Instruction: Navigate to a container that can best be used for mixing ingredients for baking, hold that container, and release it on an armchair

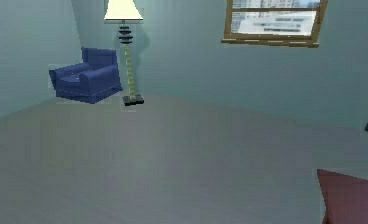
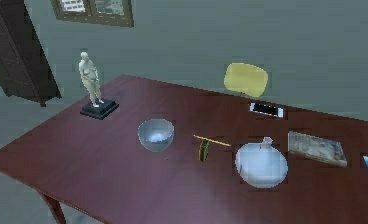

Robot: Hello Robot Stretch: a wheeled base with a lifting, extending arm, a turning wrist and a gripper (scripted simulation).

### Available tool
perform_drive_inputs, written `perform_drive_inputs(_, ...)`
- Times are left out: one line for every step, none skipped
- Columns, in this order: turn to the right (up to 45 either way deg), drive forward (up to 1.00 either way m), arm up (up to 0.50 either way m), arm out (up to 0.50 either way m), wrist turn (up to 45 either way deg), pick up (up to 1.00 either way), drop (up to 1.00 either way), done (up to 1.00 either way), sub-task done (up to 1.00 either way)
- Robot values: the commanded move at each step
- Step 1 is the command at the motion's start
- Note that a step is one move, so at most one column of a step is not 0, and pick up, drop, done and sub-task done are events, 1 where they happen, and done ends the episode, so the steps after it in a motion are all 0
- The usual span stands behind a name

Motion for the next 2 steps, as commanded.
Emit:
perform_drive_inputs(0.0, 0.0, 0.38, 0.0, 0.0, 0.0, 0.0, 0.0, 0.0)
perform_drive_inputs(0.0, 0.0, 0.0, 0.34, 0.0, 0.0, 0.0, 0.0, 0.0)
